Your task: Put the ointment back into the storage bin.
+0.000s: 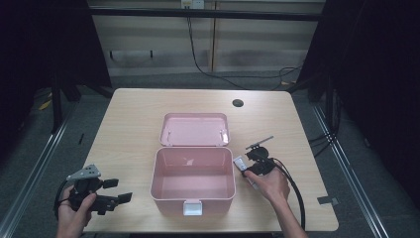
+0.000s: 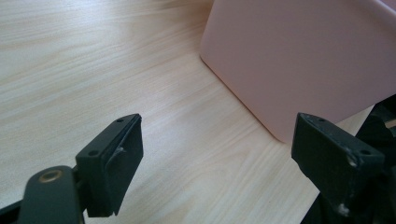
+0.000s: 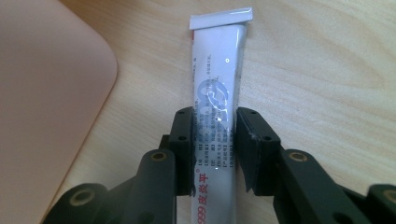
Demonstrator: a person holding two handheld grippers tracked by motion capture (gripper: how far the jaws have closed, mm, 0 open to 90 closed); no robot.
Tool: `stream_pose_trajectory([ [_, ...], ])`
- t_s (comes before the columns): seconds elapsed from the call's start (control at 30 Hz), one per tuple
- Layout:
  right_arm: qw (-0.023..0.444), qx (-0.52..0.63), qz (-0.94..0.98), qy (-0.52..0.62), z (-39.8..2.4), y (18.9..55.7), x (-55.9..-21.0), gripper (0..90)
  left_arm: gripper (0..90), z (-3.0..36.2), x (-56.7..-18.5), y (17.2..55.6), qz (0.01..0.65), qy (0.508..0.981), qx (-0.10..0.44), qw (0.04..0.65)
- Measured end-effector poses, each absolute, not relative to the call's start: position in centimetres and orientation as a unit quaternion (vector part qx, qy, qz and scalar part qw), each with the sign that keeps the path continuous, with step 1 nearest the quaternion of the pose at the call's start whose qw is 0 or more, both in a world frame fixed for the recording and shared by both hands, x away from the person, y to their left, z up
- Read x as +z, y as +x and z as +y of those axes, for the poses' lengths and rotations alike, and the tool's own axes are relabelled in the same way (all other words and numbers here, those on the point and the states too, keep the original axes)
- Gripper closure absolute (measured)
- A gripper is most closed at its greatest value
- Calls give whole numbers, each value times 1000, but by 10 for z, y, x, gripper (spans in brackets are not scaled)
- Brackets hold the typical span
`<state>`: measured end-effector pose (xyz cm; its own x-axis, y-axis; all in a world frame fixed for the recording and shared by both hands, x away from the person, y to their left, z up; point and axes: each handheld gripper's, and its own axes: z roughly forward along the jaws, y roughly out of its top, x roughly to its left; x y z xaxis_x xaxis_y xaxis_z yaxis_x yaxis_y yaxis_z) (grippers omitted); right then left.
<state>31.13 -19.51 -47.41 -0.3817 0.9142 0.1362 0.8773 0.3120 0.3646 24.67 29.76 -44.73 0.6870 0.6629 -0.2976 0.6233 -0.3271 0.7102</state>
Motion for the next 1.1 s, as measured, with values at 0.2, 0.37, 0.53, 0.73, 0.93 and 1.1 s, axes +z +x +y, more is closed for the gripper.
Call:
stream_pose_trajectory([
  [0.2,51,182,813,551,-192,312,-473,705,167,298,-447,247,395,814,22,425],
  [0.37,44,182,812,553,-196,313,-471,721,168,298,-447,247,395,814,23,424],
  [0.53,39,179,810,557,-198,313,-470,723,168,298,-447,247,395,814,22,425],
  [0.73,24,187,810,556,-202,313,-466,723,168,298,-447,246,397,813,21,426],
  [0.93,0,187,816,548,-212,311,-461,723,167,298,-448,247,399,812,22,425],
  [1.1,-3,190,816,546,-215,311,-459,722,167,297,-448,247,399,813,22,424],
])
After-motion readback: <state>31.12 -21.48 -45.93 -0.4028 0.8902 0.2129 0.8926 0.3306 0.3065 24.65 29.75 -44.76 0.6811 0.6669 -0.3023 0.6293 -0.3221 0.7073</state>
